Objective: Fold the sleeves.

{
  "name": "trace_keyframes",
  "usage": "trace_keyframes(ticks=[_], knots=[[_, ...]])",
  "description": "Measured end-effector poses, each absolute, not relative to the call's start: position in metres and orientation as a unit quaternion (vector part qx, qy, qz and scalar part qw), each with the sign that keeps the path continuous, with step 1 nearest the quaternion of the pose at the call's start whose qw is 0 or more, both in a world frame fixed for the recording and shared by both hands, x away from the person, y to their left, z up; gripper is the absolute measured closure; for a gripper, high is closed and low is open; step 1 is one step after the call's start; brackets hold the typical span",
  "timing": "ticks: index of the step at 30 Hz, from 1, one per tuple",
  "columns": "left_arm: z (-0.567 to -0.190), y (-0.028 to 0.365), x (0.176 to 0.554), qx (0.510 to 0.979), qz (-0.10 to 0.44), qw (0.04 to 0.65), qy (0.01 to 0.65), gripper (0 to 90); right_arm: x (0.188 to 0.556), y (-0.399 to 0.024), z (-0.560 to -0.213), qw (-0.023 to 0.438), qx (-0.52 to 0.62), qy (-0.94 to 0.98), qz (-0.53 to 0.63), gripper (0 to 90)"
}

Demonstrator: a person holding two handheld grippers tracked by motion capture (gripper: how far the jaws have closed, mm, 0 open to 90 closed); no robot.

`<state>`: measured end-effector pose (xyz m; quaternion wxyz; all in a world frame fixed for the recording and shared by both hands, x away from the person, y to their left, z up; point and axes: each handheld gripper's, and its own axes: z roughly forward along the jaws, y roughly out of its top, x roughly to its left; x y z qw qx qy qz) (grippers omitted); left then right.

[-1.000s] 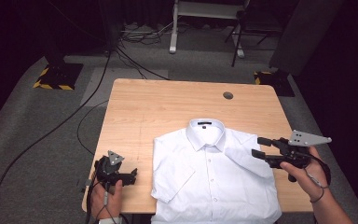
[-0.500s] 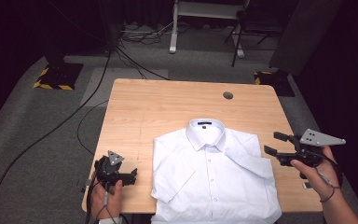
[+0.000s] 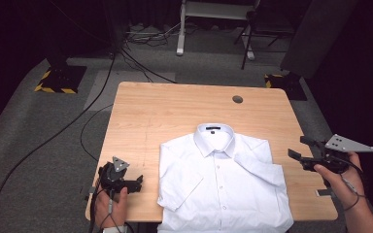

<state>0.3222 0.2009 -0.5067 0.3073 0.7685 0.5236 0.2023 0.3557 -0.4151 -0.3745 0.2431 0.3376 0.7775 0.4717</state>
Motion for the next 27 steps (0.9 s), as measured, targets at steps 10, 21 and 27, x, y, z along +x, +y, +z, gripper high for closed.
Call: trace_keyframes(ticks=[10, 21, 27], knots=[[-0.507, 0.201, 0.322, 0.768, 0.202, 0.307, 0.524, 0.3, 0.36, -0.432, -0.382, 0.254, 0.358, 0.777, 0.452, 23.6], [-0.507, 0.201, 0.322, 0.769, 0.202, 0.307, 0.523, 0.3, 0.368, -0.445, -0.404, 0.255, 0.387, 0.781, 0.418, 22.5], [-0.507, 0.201, 0.322, 0.768, 0.202, 0.307, 0.524, 0.3, 0.371, -0.451, -0.416, 0.251, 0.402, 0.784, 0.402, 22.3]])
